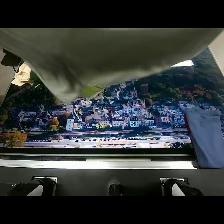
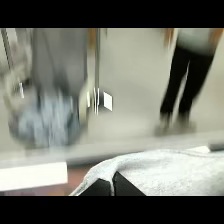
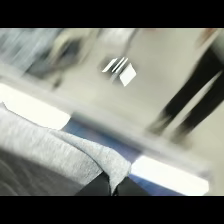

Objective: Fold the shirts.

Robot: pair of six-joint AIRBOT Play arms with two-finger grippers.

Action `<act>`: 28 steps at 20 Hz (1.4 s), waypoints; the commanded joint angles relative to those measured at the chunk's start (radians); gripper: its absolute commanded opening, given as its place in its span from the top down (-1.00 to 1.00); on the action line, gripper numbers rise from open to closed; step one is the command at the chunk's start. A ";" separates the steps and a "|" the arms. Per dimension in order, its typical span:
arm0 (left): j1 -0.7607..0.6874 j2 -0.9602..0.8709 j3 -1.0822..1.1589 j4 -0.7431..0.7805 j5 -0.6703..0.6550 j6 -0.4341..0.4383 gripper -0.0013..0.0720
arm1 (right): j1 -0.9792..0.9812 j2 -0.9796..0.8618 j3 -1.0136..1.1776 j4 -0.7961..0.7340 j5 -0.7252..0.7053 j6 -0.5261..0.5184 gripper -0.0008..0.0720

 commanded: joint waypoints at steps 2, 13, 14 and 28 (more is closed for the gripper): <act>0.000 0.186 0.078 0.004 0.096 -0.058 0.88 | 0.000 0.308 0.035 -0.162 -0.037 0.017 0.85; 0.001 0.113 0.065 0.054 0.079 -0.066 0.88 | 0.000 0.230 0.035 -0.282 0.102 0.099 0.85; 0.001 0.067 0.064 0.058 0.050 -0.066 0.88 | 0.000 0.169 0.035 -0.274 0.150 0.099 0.85; 0.002 -0.763 -0.341 -0.004 0.172 -0.068 0.87 | 0.009 -0.881 0.004 0.085 0.125 0.151 0.85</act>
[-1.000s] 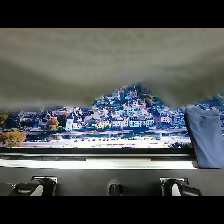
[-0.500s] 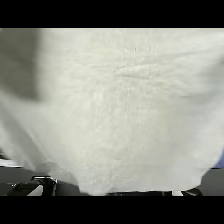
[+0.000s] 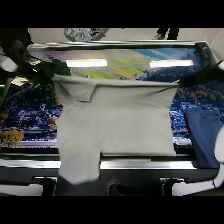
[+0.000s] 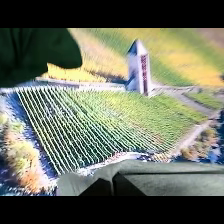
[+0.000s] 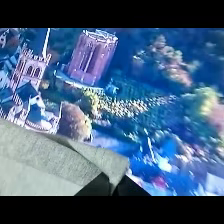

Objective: Fold the shirts.

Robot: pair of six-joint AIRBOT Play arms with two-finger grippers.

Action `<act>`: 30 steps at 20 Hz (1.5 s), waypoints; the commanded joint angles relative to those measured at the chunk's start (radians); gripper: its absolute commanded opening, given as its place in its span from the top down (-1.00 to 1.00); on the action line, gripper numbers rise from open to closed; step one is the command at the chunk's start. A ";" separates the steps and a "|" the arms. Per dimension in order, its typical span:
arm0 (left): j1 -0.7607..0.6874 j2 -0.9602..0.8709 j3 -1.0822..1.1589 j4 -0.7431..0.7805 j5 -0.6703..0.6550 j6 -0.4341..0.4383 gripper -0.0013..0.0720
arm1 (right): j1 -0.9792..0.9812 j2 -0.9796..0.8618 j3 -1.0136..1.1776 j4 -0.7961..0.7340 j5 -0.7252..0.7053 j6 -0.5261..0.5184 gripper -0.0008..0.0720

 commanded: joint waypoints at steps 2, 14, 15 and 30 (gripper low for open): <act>0.000 -0.179 -0.014 -0.116 0.220 -0.004 0.87 | 0.036 -0.181 0.000 0.123 -0.235 0.002 0.85; 0.019 -0.240 0.003 -0.144 0.133 -0.022 0.87 | 0.097 -0.206 0.024 -0.050 -0.365 0.019 0.85; 0.021 -0.247 0.003 -0.122 0.063 -0.022 0.87 | 0.097 -0.207 0.024 -0.082 -0.314 0.019 0.85; 0.158 -0.035 -0.246 -0.159 -0.507 0.086 -0.35 | -0.098 -0.082 -0.064 -0.146 0.500 -0.002 -0.44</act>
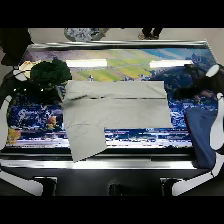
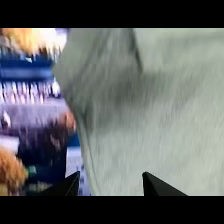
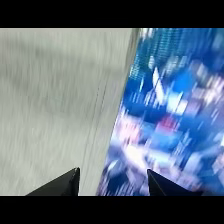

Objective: Fold the shirts.

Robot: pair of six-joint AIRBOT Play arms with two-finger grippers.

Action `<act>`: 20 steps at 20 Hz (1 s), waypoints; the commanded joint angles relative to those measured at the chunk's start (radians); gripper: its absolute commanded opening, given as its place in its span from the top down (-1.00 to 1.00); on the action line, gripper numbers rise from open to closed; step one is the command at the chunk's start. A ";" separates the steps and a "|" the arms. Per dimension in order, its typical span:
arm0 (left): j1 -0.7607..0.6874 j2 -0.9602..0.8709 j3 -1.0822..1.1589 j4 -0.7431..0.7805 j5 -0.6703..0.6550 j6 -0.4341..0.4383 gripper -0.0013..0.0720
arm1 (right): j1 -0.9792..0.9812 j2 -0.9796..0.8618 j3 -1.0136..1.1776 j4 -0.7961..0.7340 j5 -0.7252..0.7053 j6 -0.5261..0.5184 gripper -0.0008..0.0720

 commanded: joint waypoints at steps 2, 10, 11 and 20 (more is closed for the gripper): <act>0.015 0.197 -0.407 -0.003 0.024 0.069 -0.35 | -0.072 0.038 -0.151 0.037 0.212 -0.039 -0.44; -0.017 0.386 -0.840 -0.162 0.206 0.173 -0.35 | -0.071 0.053 -0.230 0.100 0.160 -0.061 -0.44; -0.034 0.386 -0.848 -0.166 0.226 0.172 -0.35 | -0.071 0.053 -0.230 0.100 0.159 -0.064 -0.44; -0.127 0.386 -0.905 -0.132 0.369 0.055 0.73 | -0.071 0.053 -0.308 0.058 0.145 -0.060 -0.63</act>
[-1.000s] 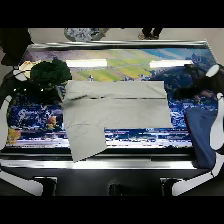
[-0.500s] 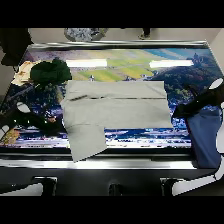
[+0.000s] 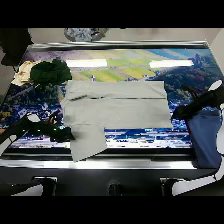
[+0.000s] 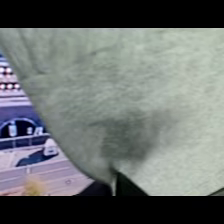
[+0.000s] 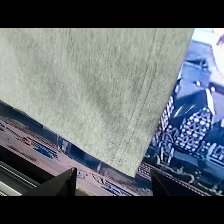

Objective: Fold the shirts.

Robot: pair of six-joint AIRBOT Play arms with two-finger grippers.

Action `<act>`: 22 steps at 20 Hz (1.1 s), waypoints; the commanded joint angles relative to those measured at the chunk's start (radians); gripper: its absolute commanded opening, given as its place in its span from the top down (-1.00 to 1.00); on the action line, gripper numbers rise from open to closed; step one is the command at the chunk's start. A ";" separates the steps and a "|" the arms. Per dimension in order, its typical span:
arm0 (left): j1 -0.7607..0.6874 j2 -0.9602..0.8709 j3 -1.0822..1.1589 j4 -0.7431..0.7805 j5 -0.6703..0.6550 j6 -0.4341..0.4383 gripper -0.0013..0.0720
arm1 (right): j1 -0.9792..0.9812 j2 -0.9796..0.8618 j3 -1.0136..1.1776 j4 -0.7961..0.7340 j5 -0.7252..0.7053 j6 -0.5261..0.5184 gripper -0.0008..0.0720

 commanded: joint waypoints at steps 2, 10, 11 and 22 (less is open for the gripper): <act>-0.012 0.001 -0.016 0.042 0.062 -0.055 0.86 | 0.000 0.000 -0.124 -0.002 -0.072 0.054 -0.63; -0.012 0.010 -0.014 0.042 0.062 -0.053 0.86 | 0.045 -0.006 -0.197 0.038 -0.280 0.086 -0.04; -0.012 0.010 -0.014 0.042 0.061 -0.049 0.86 | 0.045 -0.006 -0.197 0.042 -0.293 0.088 0.42; -0.012 0.099 0.117 0.043 0.057 -0.020 0.88 | 0.045 0.145 -0.188 0.047 -0.283 -0.052 0.86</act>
